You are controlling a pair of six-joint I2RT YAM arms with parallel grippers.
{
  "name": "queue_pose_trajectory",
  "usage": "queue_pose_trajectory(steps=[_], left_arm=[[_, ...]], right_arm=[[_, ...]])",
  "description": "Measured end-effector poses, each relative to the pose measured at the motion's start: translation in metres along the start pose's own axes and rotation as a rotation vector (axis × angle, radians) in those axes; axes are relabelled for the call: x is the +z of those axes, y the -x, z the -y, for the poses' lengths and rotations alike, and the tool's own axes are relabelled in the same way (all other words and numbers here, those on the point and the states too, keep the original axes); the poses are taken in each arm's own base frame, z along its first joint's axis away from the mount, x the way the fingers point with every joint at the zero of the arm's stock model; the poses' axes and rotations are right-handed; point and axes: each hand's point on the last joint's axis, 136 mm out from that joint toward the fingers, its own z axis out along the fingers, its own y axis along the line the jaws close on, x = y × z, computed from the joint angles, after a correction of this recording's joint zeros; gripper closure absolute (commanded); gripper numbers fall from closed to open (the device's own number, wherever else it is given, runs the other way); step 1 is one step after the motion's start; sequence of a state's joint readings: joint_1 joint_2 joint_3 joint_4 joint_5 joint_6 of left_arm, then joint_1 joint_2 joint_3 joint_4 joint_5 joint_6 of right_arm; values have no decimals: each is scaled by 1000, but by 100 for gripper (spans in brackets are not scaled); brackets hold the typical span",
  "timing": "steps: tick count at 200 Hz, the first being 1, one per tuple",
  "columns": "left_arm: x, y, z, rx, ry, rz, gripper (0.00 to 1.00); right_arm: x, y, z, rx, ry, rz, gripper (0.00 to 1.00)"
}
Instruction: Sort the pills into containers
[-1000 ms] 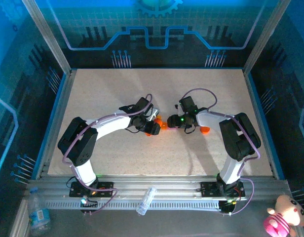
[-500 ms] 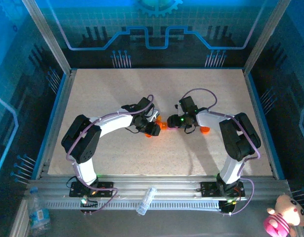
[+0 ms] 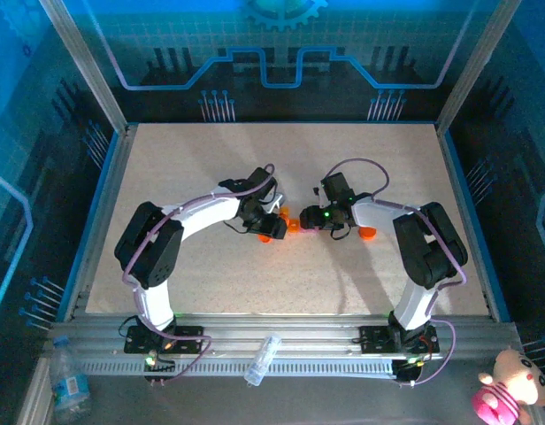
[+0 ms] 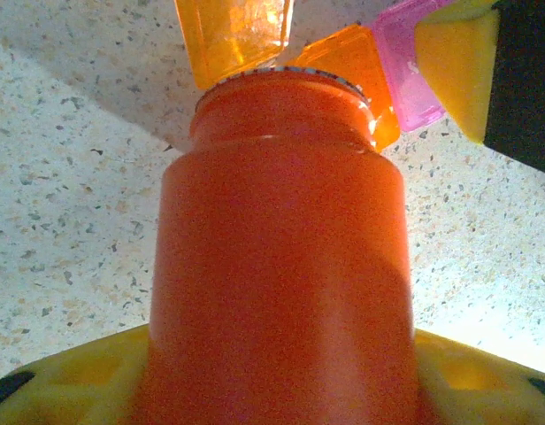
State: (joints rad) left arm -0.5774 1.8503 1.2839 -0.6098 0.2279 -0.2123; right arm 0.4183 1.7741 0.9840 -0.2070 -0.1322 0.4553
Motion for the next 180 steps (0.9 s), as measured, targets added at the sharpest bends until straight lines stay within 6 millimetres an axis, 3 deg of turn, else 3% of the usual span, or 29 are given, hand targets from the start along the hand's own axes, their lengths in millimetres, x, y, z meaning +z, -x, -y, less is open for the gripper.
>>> queue_pose_trajectory(steps=[180], left_arm=[[-1, 3, 5, -69, -14, -103, 100]], right_arm=[[0, 0, 0, 11, 0, 0, 38]])
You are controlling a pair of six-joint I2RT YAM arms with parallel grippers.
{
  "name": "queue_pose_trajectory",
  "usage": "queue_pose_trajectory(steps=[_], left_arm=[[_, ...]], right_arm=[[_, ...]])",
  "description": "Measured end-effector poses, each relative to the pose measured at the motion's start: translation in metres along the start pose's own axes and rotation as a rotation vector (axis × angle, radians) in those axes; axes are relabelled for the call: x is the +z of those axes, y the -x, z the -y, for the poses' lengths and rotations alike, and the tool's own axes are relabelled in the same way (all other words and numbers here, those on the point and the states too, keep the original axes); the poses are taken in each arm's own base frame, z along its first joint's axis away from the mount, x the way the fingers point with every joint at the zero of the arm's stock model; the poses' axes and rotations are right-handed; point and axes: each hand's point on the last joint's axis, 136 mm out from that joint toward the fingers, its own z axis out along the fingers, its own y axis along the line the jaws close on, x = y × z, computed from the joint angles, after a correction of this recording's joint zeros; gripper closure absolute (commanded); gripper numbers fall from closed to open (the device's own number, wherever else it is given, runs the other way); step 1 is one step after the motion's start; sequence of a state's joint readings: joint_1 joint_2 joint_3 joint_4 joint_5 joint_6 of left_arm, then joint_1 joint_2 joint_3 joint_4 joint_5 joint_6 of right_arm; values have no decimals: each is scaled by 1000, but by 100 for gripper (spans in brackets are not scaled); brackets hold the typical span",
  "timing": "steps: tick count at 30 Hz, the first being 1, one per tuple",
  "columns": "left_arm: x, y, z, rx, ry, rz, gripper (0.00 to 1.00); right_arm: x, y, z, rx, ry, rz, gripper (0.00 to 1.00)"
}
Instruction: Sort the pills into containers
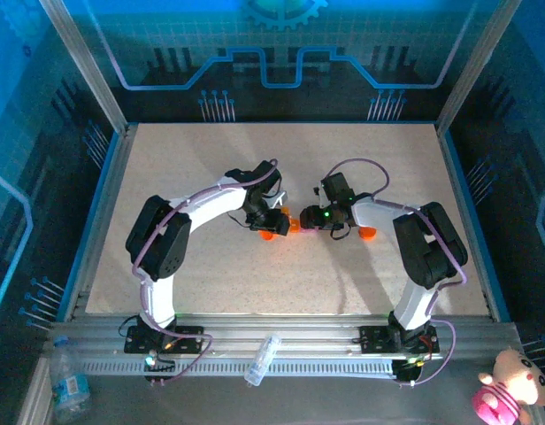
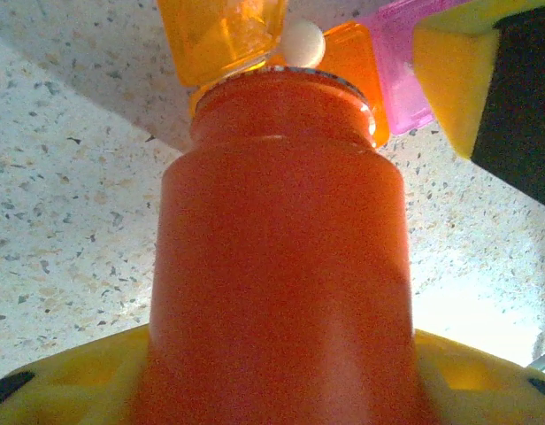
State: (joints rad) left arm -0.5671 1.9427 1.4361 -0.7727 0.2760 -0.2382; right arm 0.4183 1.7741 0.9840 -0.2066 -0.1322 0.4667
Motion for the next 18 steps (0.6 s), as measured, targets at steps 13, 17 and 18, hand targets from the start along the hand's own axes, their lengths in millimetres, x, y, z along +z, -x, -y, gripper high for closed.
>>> queue_pose_trajectory(steps=[13, 17, 18], left_arm=[[1, -1, 0, -6, -5, -15, 100], [5, 0, 0, 3, -16, 4, 100], [5, 0, 0, 6, -20, 13, 100]], right_arm=[[0, 0, 0, 0, 1, 1, 39], [0, 0, 0, 0, 1, 2, 39], [0, 0, 0, 0, 1, 2, 39]])
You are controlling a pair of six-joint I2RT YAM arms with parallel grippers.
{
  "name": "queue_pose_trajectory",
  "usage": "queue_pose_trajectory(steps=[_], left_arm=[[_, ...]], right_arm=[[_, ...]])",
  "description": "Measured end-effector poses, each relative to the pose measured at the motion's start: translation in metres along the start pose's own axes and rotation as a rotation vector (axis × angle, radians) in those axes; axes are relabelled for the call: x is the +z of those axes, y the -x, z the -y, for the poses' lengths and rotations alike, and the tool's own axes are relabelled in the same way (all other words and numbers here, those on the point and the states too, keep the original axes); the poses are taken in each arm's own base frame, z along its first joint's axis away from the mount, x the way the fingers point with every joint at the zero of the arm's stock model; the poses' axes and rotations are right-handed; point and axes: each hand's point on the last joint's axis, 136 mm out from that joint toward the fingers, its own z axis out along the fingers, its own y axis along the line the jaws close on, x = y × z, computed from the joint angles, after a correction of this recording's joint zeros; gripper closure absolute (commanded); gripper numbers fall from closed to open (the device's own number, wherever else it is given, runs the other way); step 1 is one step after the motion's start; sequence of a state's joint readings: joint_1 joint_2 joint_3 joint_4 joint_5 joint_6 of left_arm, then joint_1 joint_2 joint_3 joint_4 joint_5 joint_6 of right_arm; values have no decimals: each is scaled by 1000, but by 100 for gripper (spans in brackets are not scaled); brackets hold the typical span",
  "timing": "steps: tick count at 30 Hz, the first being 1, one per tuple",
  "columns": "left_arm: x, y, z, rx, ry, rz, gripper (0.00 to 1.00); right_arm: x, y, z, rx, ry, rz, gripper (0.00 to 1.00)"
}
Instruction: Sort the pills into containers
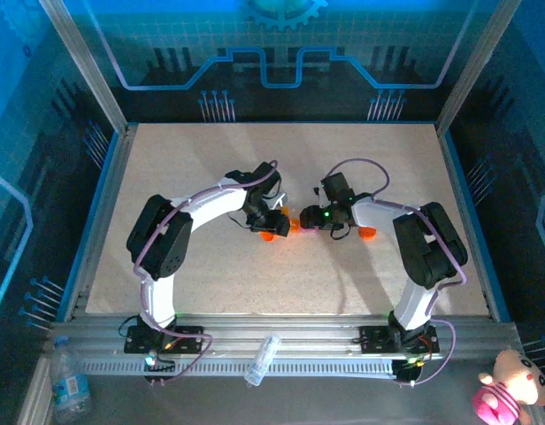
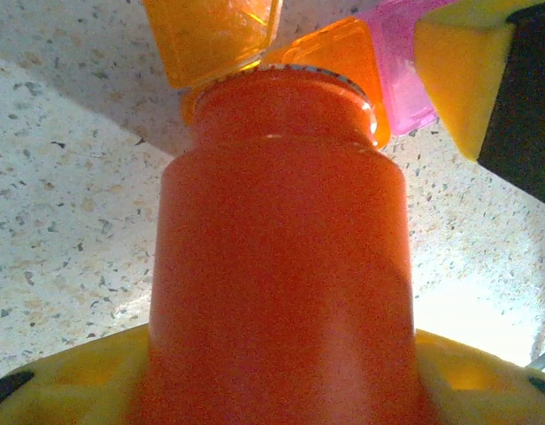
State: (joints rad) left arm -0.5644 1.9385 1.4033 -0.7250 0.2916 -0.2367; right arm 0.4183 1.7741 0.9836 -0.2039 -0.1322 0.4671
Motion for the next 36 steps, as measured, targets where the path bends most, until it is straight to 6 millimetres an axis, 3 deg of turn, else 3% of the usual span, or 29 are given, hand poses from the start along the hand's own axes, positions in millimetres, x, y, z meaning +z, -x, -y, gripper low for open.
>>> queue_pose_trajectory(steps=[30, 36], left_arm=[[6, -22, -9, 158, -117, 313, 100], [-4, -22, -4, 215, -159, 426, 100]], right_arm=[[-1, 0, 2, 1, -14, -3, 38], [-2, 1, 3, 3, -23, -9, 38]])
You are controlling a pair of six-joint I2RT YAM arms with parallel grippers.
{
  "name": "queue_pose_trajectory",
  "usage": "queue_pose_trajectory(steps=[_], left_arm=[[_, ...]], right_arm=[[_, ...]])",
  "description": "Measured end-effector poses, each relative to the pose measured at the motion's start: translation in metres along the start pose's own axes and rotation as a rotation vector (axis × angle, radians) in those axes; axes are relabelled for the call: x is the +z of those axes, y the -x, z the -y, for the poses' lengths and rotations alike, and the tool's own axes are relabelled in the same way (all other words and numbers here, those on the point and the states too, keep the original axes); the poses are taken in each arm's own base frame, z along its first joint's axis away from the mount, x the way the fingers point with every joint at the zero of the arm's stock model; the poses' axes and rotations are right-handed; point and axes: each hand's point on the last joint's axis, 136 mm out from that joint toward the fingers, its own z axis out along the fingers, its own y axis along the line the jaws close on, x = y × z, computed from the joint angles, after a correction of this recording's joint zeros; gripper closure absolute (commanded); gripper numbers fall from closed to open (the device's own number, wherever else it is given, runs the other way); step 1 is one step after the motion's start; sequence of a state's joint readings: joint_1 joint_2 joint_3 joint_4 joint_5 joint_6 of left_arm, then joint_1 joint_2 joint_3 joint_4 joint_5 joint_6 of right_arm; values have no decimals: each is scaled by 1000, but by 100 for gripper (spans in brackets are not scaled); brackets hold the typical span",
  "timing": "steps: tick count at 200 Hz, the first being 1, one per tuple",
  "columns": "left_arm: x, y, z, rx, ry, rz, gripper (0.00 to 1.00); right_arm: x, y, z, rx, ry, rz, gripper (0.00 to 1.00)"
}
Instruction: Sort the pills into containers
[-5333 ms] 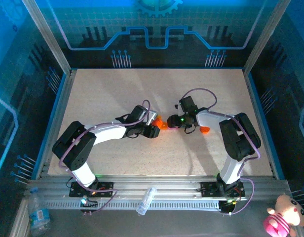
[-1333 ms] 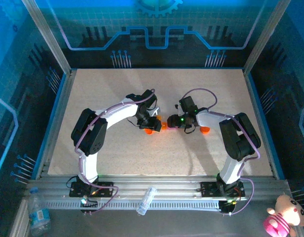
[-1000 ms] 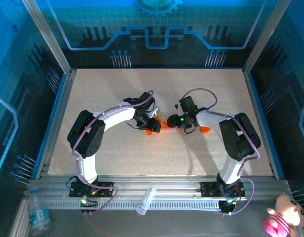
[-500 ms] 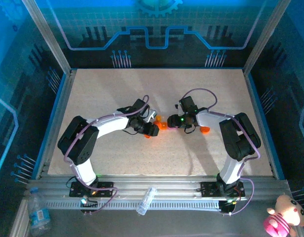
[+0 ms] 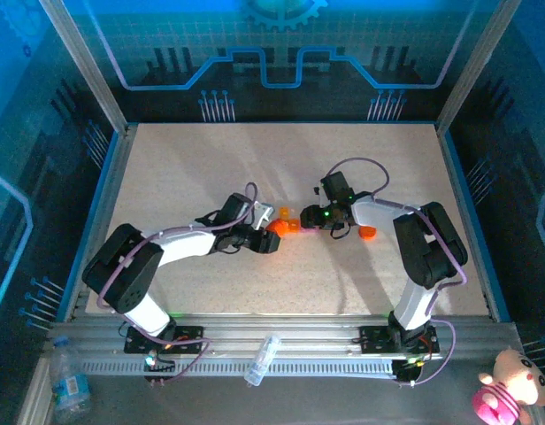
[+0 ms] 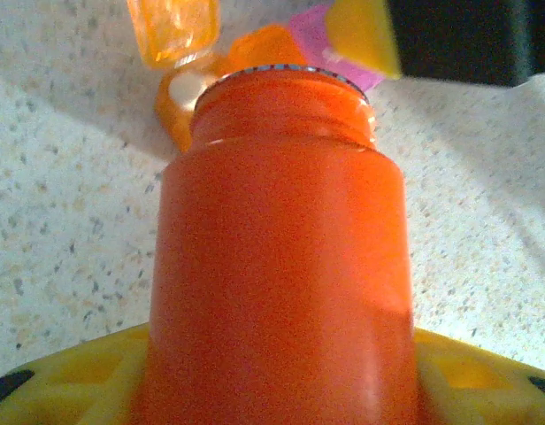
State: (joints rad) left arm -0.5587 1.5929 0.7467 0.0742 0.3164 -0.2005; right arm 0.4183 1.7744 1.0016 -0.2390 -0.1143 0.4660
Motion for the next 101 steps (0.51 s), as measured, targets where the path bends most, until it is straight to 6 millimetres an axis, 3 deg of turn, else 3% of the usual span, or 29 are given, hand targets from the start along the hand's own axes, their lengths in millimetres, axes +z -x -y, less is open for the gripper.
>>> queue_pose_trajectory(steps=[49, 101], left_arm=[[-12, 17, 14, 72, -71, 156, 100], [-37, 39, 32, 147, -126, 324, 100]], right_arm=[[-4, 1, 4, -3, -37, -10, 36], [-10, 5, 5, -13, -64, -20, 31]])
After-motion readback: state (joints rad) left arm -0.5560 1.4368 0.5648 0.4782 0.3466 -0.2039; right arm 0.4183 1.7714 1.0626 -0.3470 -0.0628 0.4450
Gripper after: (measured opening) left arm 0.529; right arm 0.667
